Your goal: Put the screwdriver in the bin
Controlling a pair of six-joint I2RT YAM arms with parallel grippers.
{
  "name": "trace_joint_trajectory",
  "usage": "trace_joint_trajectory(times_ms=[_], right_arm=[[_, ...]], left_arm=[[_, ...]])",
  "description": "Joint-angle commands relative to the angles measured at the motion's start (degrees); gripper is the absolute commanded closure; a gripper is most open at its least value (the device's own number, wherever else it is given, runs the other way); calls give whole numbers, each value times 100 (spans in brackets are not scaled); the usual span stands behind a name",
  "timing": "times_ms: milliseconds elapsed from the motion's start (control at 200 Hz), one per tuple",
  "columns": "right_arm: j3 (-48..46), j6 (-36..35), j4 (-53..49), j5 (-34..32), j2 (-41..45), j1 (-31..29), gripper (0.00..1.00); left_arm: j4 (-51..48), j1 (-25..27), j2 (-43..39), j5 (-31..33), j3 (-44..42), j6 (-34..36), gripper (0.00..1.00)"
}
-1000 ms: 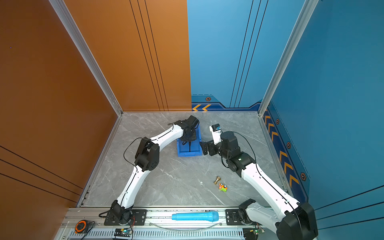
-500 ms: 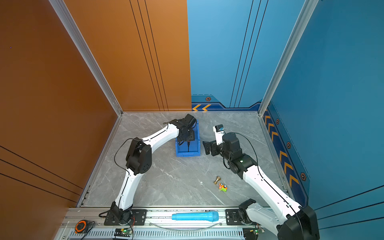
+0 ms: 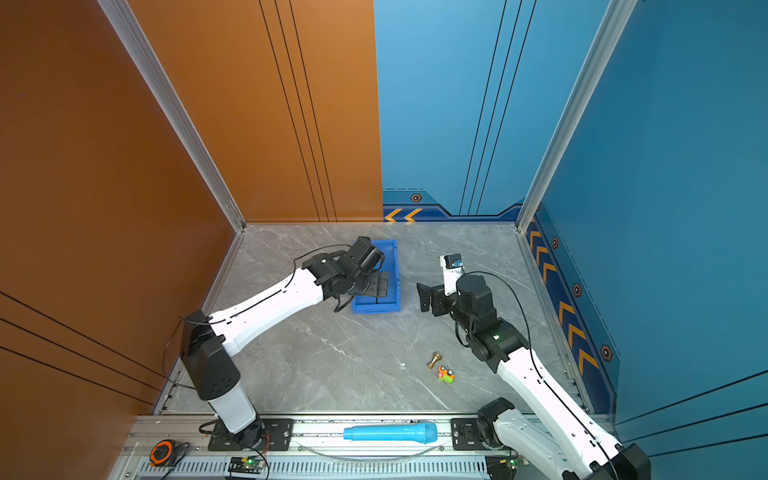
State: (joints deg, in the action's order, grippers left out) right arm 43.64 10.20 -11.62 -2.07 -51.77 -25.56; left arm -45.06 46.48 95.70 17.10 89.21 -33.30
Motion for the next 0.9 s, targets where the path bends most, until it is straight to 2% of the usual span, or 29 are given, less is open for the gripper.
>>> trace_joint_trajectory(times_ms=[0,115,220,340,401,476,656,751,896], right_arm=[[-100,195,-412,-489,179,44,0],[-180,225,-453,-883,389,101,0],[-180,380,-598,-1067,546,215,0],[-230,495,-721,-1560,581,270,0],[-380,604,-619,-1819,640,295,0],[-637,733,-418,-2101,788,341,0],[-1646,254,643,-1964,1194,418,0],[-1891,154,863,-2099,1062,509,0],[-2148,-251,1408,-1640,571,839,0]], left_arm=[[109,-46,-862,624,-894,439,2],[561,-187,-2037,961,-2173,685,2],[882,-647,-3099,767,-3230,840,2],[1297,-1093,-4234,810,-4056,1276,2],[1503,-1238,-4676,1092,-4453,1447,2],[1553,-1447,-5072,1578,-4816,1462,2],[2333,-1840,-6066,2224,-5869,2172,2],[3087,-2304,-6292,2051,-6443,2599,2],[3913,-2921,-6029,1864,-6860,2937,2]])
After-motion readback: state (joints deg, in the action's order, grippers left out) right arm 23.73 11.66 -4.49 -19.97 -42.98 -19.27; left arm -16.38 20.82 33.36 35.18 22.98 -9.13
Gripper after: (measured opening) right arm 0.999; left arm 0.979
